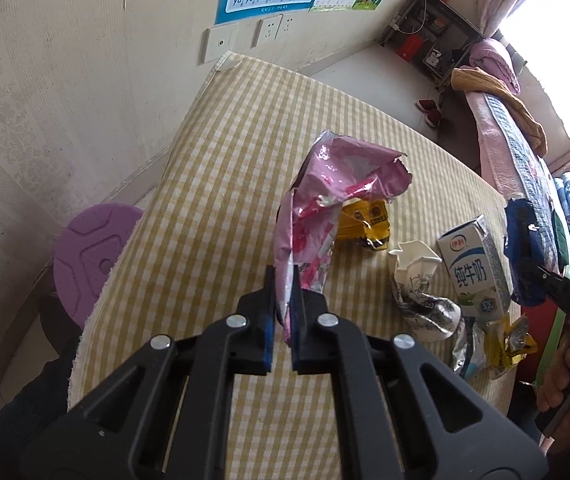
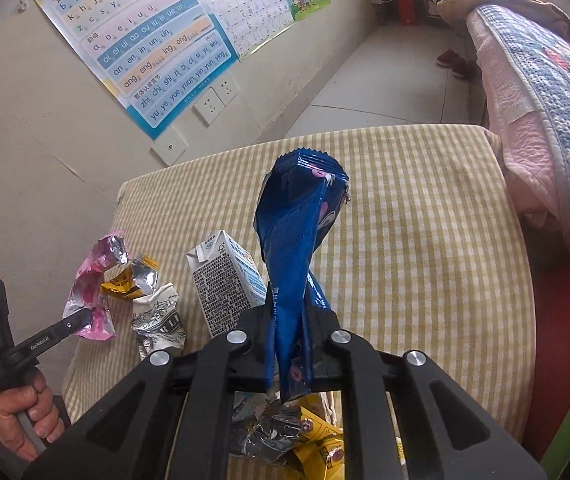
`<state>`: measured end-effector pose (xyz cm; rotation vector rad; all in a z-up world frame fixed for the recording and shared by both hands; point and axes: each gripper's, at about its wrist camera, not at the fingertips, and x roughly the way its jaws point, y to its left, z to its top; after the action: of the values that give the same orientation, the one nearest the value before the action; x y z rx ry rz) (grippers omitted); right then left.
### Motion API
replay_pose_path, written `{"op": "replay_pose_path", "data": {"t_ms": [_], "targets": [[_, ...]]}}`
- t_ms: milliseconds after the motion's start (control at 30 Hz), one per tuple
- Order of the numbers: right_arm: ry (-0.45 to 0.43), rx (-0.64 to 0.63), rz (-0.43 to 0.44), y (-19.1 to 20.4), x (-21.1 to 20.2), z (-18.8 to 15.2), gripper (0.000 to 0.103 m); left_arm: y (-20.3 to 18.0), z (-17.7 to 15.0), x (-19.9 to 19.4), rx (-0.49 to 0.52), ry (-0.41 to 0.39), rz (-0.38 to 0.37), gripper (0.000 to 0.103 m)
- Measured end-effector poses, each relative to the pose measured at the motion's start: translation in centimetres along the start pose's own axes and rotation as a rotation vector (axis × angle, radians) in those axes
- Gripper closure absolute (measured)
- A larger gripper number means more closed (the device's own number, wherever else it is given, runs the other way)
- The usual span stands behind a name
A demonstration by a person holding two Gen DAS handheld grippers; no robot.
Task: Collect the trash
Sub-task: 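Carry the blue and pink wrappers over the red bin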
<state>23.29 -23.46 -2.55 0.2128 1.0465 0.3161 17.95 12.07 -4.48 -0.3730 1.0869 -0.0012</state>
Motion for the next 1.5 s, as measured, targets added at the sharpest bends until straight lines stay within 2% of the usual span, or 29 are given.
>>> {"op": "replay_pose_path", "data": {"t_ms": [267,500,833,1167,1500], "targets": [[-0.065,-0.045,-0.003,1.1,-4.0,-1.2,0.093,-1.5,-1.2,-4.1,0.016,-0.066,0.003,0.1],[-0.113,-0.038,0.01,1.2,-7.7,-3.1,0.093,-3.8,-2.6,-7.7,0.052,-0.111,-0.035,0.1],[-0.157,-0.043,0.001,0.9,-11.8,-5.7,0.093,-8.2,-5.1,-9.7,0.119,-0.115,-0.091,0.1],[-0.208,-0.004,-0.051,-2.4,-14.9,-6.7,0.093,-14.7,-6.4,-9.5,0.223,-0.099,-0.162,0.1],[-0.264,0.089,-0.128,-8.9,-18.3,-7.6,0.093,-24.0,-6.8,-7.4,0.348,-0.054,-0.265,0.1]]}}
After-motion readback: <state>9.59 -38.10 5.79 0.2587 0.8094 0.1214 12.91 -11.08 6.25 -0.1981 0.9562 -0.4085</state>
